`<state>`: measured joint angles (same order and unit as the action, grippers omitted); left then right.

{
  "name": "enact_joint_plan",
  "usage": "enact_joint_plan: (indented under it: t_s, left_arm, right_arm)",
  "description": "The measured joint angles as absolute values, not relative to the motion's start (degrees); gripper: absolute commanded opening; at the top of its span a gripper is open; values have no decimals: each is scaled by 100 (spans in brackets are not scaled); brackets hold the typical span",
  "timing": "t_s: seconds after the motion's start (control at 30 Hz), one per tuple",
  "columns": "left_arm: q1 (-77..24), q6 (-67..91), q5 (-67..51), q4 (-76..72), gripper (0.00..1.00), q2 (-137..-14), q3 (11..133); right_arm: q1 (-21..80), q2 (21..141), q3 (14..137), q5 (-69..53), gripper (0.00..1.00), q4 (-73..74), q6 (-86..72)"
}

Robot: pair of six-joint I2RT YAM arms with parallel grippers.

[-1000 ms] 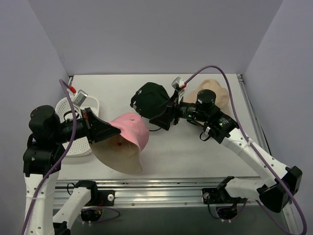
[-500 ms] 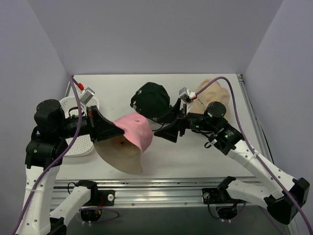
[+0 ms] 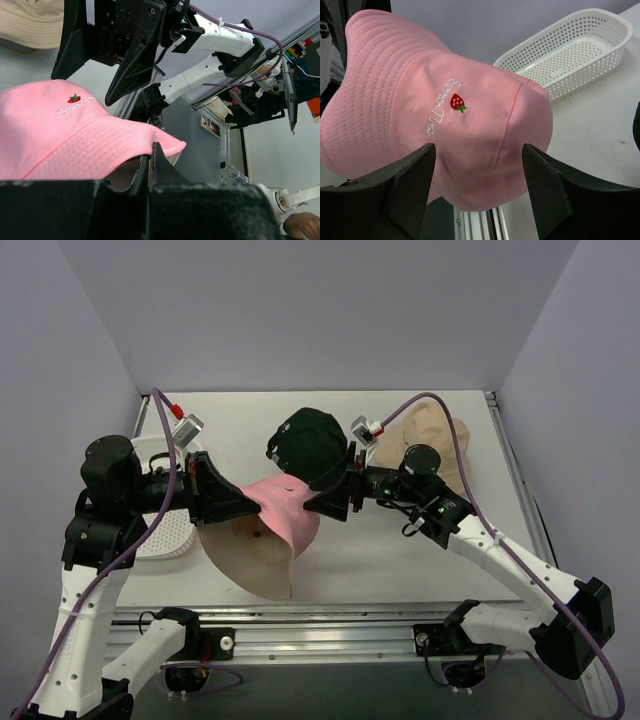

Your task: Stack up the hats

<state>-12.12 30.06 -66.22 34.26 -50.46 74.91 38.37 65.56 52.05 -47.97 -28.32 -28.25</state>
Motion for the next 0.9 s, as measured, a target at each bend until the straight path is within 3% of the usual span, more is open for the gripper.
enact_joint_plan:
  t_s: [0.17,0.27,0.47,0.53,0.8,0.83,0.87,0.9]
  left_arm:
    - [-1299,3079,-6700,3253,2,-5181,7459]
    - [-1310,3096,-6746,3186,2,-5227,7459]
    - [-1319,3109,-6781,3085,2,-5282,7459]
    - [-1319,3107,-6783,3061,2,-5301,7459]
    - [-1330,3057,-6709,3059,2,-5406,7448]
    - [-1337,3055,-6676,3061,6,-5406,7446]
    - [-1341,3039,-6624,3061,31,-5408,7446]
    - [-1345,2985,-6584,3059,41,-5408,7446]
  right_arm:
    - [3911,6569,5188,-4794,57,-3017,-2882]
    - [3911,6624,5166,-4777,47,-3074,-2891]
    - [3909,6643,5033,-4705,17,-3048,-2858]
    - [3909,6637,5033,-4650,2,-3002,-2821]
    - [3907,6154,5039,-4250,0,-2416,-2574]
    - [3907,6058,5050,-4163,0,-2298,-2517]
    - [3907,5933,5094,-4018,0,-2093,-2401]
    - [3907,5826,5148,-3844,0,-1907,-2296]
